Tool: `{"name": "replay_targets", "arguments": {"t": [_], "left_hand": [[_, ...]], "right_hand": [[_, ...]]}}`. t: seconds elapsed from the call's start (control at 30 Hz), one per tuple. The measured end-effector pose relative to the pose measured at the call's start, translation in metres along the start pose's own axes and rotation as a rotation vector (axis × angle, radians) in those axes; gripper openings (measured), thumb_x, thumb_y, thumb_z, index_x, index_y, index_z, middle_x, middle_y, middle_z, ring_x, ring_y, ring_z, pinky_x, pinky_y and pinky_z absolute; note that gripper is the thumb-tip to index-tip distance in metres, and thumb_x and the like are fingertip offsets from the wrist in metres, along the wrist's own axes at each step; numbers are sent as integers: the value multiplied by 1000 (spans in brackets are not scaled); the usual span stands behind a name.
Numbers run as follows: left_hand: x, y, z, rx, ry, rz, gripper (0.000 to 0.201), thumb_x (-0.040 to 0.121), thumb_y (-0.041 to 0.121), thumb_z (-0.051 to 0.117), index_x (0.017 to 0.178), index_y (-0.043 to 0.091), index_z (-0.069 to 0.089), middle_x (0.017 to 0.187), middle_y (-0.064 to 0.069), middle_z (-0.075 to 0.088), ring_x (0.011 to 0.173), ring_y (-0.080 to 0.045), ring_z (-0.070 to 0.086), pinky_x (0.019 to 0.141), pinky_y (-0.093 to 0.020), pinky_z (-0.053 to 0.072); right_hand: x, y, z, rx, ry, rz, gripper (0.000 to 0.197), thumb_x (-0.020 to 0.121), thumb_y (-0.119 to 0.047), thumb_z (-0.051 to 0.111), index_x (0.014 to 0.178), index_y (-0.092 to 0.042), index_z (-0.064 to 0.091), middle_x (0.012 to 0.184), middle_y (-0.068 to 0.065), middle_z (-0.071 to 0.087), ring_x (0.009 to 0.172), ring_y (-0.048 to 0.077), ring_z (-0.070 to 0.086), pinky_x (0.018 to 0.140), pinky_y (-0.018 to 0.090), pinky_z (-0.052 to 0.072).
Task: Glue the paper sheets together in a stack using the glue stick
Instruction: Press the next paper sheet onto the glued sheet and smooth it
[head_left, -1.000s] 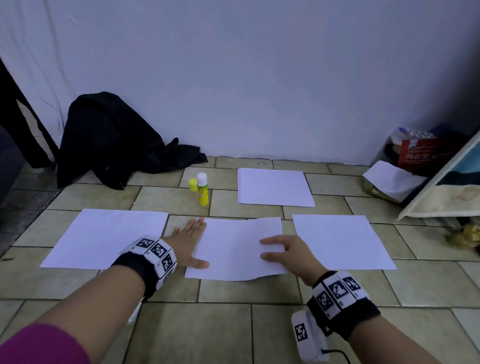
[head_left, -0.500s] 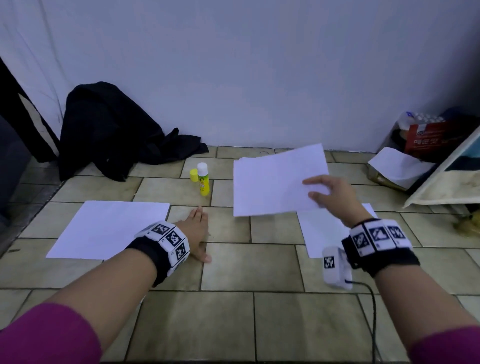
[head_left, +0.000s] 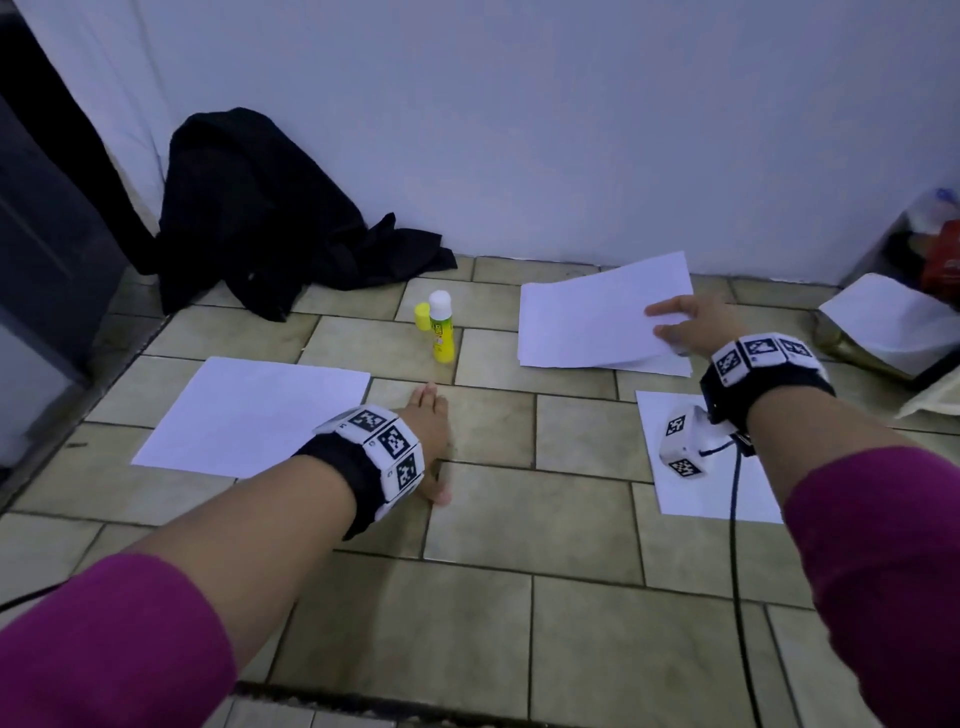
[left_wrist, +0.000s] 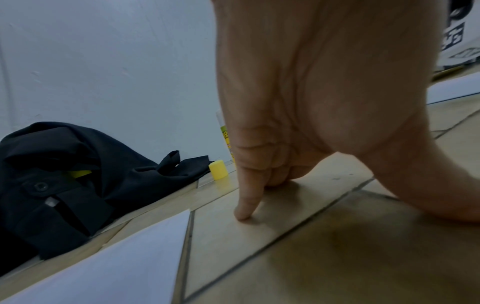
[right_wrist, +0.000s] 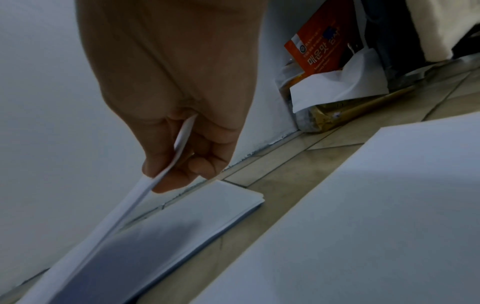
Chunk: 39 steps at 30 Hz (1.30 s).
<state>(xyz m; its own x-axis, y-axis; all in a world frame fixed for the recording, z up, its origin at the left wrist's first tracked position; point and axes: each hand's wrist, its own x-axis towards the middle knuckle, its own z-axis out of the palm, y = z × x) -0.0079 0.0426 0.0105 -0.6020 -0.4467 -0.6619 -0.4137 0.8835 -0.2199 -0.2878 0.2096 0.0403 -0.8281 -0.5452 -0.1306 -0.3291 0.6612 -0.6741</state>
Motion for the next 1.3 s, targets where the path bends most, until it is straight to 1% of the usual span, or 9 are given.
{"name": "replay_targets", "arguments": {"t": [0.07, 0.27, 0.53, 0.67, 0.83, 0.93, 1.0, 1.17, 1.3], "left_hand": [[3, 4, -1, 36, -20, -32, 127, 80, 57, 66, 143, -8, -22, 153, -26, -26, 144, -35, -20, 117, -41, 2], [17, 9, 0, 62, -73, -111, 134, 75, 60, 70, 142, -7, -25, 152, -26, -27, 143, -37, -21, 116, -48, 1], [16, 9, -3, 80, -102, -95, 133, 77, 59, 69, 141, -8, -27, 151, -27, -29, 142, -40, -23, 116, -48, 0], [17, 9, -3, 77, -99, -83, 132, 77, 58, 69, 141, -8, -26, 151, -27, -29, 142, -40, -23, 116, -49, 1], [19, 7, 0, 58, -88, -79, 129, 79, 57, 67, 142, -7, -25, 151, -26, -29, 142, -40, -22, 116, -50, 1], [20, 4, 4, 57, -66, -49, 133, 77, 63, 66, 141, -9, -26, 150, -28, -29, 141, -41, -23, 118, -49, 0], [18, 2, 5, 35, -45, -29, 133, 77, 62, 66, 141, -8, -26, 151, -27, -28, 142, -39, -23, 119, -47, 1], [12, -3, 5, -20, 11, -4, 133, 76, 61, 69, 143, -7, -23, 154, -24, -25, 144, -36, -20, 120, -45, 4], [2, -1, 6, -71, 77, 5, 129, 77, 55, 71, 145, -7, -19, 156, -21, -19, 146, -33, -14, 120, -41, 13]], "right_hand": [[7, 4, 5, -20, 4, 10, 27, 90, -8, 61, 114, -19, 67, 112, 14, 64, 81, 22, 57, 59, 18, 48], [20, 8, 19, -212, 16, 0, 30, 89, -4, 59, 117, -13, 67, 134, 9, 54, 119, 27, 52, 95, 26, 38], [34, 17, 34, -453, -9, 88, 35, 87, -8, 57, 119, -21, 62, 127, 14, 52, 113, 31, 54, 82, 28, 42], [31, 19, 38, -628, 47, 110, 33, 88, -24, 61, 120, -32, 60, 138, 16, 35, 126, 36, 34, 101, 35, 33], [25, 3, 31, -429, 20, 77, 35, 95, -34, 52, 129, -32, 55, 151, 14, 27, 137, 36, 24, 109, 35, 22], [5, -8, 20, -222, -131, 52, 55, 96, -42, 49, 144, -19, 37, 151, 11, 34, 136, 30, 36, 110, 37, 27], [-25, -11, 17, -281, -295, 42, 76, 92, -51, 52, 151, -13, 21, 156, 9, 26, 139, 28, 33, 112, 38, 26], [-105, -2, 36, -777, -548, 139, 132, 67, -77, 60, 150, -2, -10, 158, 16, -14, 146, 34, -14, 118, 52, 9], [-136, 14, 60, -860, -571, 165, 146, 62, -73, 69, 145, 2, -23, 154, 18, -27, 144, 33, -21, 118, 53, 11]]}}
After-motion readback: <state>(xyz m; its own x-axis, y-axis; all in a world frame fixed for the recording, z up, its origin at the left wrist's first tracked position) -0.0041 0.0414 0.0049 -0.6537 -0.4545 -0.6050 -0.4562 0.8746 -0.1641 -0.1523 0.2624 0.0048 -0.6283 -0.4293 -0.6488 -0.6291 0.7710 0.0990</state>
